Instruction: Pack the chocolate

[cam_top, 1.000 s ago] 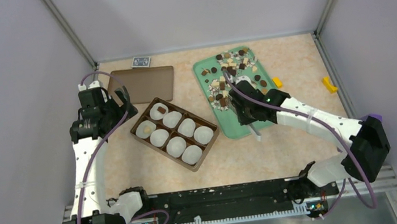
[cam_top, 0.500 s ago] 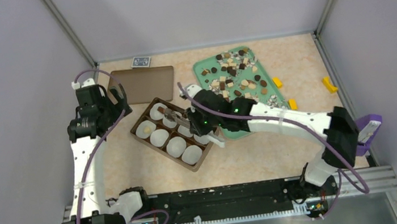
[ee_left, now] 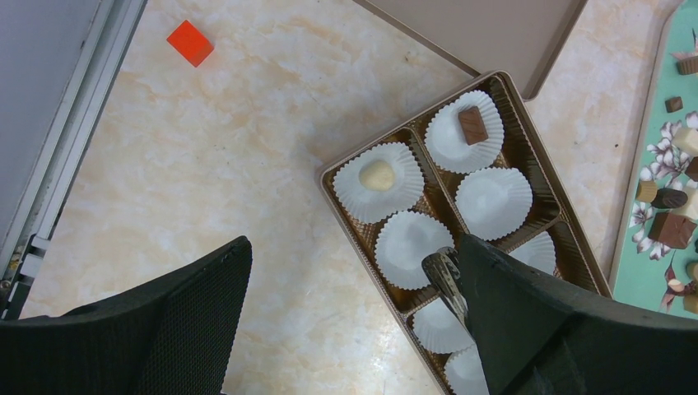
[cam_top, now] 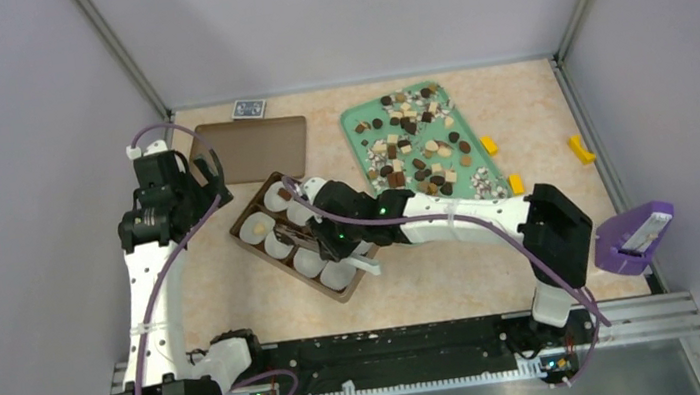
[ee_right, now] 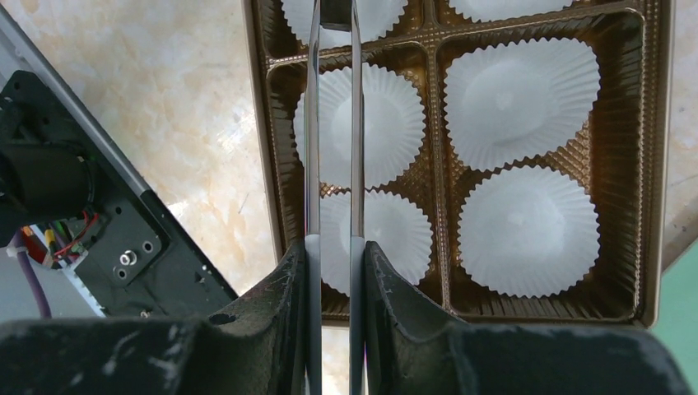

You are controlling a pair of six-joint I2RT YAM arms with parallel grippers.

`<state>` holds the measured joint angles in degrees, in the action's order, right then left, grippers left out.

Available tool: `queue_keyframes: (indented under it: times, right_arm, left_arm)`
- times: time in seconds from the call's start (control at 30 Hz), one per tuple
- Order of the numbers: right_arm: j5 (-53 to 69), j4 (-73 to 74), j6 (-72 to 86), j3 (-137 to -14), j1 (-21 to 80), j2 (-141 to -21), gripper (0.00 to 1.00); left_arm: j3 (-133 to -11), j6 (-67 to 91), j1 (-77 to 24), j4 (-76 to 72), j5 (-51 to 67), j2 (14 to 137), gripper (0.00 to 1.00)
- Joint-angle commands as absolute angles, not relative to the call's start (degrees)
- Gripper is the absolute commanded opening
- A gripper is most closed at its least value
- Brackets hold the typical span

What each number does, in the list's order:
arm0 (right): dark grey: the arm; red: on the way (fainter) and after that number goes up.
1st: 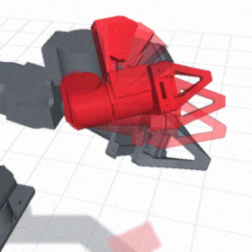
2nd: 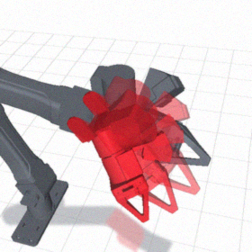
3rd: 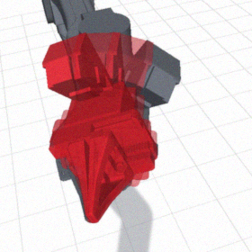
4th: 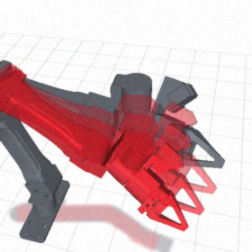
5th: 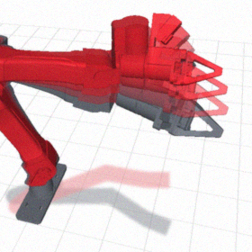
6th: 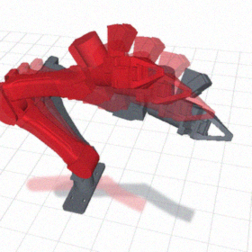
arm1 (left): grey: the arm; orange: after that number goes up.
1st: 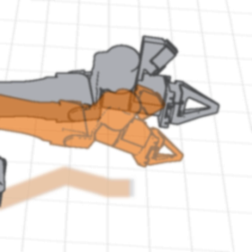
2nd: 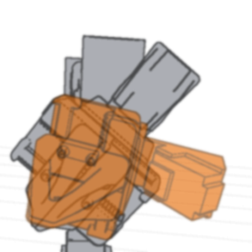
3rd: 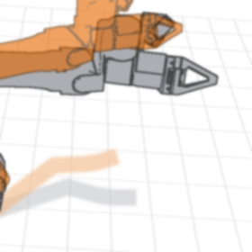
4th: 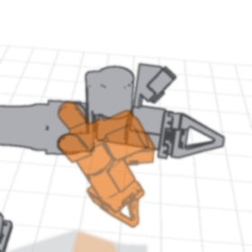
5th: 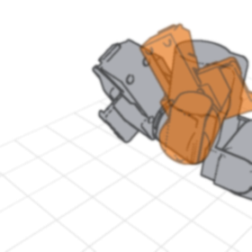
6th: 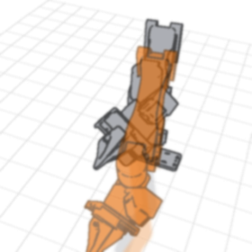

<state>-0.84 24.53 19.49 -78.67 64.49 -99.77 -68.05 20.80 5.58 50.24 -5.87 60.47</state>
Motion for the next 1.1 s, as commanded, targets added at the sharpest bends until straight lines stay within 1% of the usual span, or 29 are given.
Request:
queue_keyframes:
  times: [0.0,0.13,0.4,0.43,0.73,0.83,1.0,1.07]
  right_arm:
    - [-0.57,19.61,19.01,-81.68,65.16,-101.56,0.03]
    - [-0.72,19.2,19.3,-82.06,65.14,-103.11,0.07]
    - [-1.52,19.75,19.58,-82.27,65.13,-103.21,0.25]
    - [-1.54,19.71,19.61,-82.23,65.13,-103.19,0.26]
    - [-2.19,19.98,19.75,-82.44,65.17,-103.18,0.3]
    - [-2.19,20.1,19.82,-82.4,65.13,-103.18,0.34]
    - [-2.17,20.09,19.76,-82.43,65.12,-103.27,0.34]
    - [-2.28,20.05,19.67,-82.44,65.17,-102.99,0.33]
  left_arm:
    - [-69.52,20.3,5.8,49.66,-5.64,59.06,0.99]
    - [-69.37,20.3,5.8,49.69,-5.45,58.82,0.99]
    - [-68.64,20.3,5.8,49.6,-5.27,58.44,0.99]
    - [-68.64,20.3,5.8,49.55,-5.27,58.38,0.99]
    - [-68.45,20.21,5.8,49.42,-5.01,58.23,0.99]
    - [-68.47,20.21,5.8,49.46,-4.92,58.19,0.99]
    - [-68.46,20.13,5.8,49.62,-4.96,58.01,0.99]
    - [-68.47,20.15,5.8,49.58,-4.96,58.01,0.99]
